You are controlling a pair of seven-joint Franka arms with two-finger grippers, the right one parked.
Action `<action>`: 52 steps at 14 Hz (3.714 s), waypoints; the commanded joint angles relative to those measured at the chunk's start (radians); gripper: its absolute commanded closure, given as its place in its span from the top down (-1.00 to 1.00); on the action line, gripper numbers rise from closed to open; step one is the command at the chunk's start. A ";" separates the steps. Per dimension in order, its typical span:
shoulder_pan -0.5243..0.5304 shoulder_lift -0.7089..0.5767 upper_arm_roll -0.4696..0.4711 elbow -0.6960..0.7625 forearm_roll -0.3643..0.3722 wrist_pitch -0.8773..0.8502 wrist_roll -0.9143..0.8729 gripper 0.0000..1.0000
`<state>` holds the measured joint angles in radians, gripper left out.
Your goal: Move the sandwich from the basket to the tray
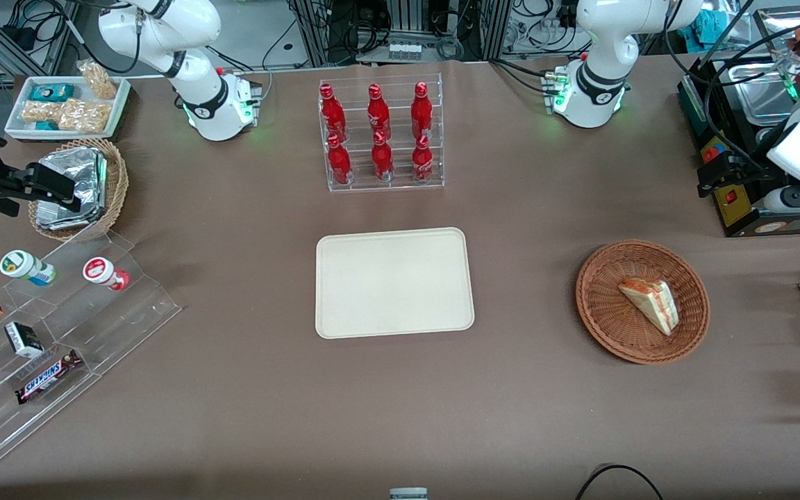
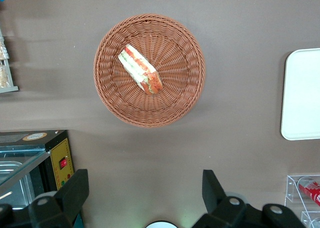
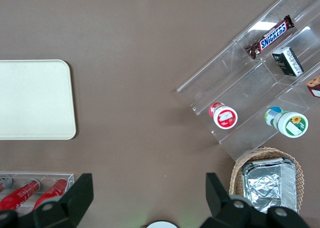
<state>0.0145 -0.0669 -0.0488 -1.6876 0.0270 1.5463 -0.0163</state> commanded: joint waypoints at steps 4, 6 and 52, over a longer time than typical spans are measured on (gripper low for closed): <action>-0.002 -0.005 -0.002 0.012 0.001 -0.023 -0.037 1.00; -0.002 -0.001 -0.002 0.012 0.001 -0.022 -0.062 1.00; -0.164 0.349 0.032 -0.196 0.005 0.459 -0.394 -0.97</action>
<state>-0.0612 0.2872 -0.0256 -1.9286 0.0297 2.0605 -0.5421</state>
